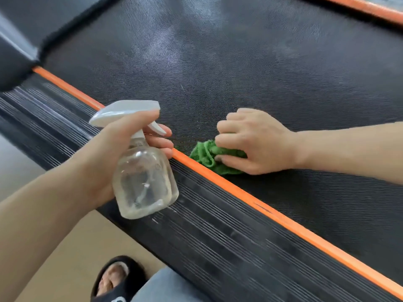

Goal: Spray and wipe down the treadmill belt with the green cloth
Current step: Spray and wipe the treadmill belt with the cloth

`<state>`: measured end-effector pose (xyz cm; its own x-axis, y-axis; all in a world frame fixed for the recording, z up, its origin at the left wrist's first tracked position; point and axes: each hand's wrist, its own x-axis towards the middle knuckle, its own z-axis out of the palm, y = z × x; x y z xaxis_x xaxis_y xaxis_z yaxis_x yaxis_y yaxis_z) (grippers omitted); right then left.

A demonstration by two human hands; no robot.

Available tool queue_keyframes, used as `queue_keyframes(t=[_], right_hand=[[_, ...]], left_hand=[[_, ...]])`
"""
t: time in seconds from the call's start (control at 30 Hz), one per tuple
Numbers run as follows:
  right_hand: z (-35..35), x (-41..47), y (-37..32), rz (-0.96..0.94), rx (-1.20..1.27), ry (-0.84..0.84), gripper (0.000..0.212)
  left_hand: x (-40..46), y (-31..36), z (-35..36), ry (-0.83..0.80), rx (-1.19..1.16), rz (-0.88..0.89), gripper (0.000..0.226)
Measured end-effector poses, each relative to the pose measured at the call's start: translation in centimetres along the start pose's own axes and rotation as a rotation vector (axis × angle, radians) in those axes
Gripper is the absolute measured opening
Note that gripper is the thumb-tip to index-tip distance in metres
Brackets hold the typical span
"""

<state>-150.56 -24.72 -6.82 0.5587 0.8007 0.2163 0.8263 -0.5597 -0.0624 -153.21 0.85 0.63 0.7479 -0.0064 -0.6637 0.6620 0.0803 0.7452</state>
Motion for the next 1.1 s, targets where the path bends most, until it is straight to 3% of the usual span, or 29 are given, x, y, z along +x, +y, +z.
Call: queue_keyframes(t=[0.2, 0.43, 0.77, 0.87, 1.0, 1.1], right_hand=[[-0.7, -1.5, 0.0, -0.118, -0.014, -0.059, 0.034], [1.7, 6.1, 0.0, 0.096, -0.097, 0.102, 0.033], [-2.0, -6.7, -2.8, 0.013, -0.014, -0.075, 0.033], [-1.4, -3.3, -1.8, -0.036, -0.047, -0.067, 0.032], [1.0, 4.4, -0.8, 0.085, -0.111, 0.071, 0.033], [0.9, 4.1, -1.6, 0.115, -0.087, 0.076, 0.032]], left_hand=[[0.1, -0.2, -0.4, -0.035, 0.023, 0.014, 0.042], [-0.3, 0.1, 0.2, -0.062, 0.047, 0.0, 0.039], [-0.2, -0.2, -0.6, -0.08, 0.106, -0.004, 0.042], [-0.2, -0.4, -0.8, -0.098, 0.06, -0.011, 0.043], [-0.2, -0.5, -0.6, -0.057, 0.041, -0.002, 0.041], [0.1, -0.8, -1.3, -0.053, 0.002, -0.008, 0.041]])
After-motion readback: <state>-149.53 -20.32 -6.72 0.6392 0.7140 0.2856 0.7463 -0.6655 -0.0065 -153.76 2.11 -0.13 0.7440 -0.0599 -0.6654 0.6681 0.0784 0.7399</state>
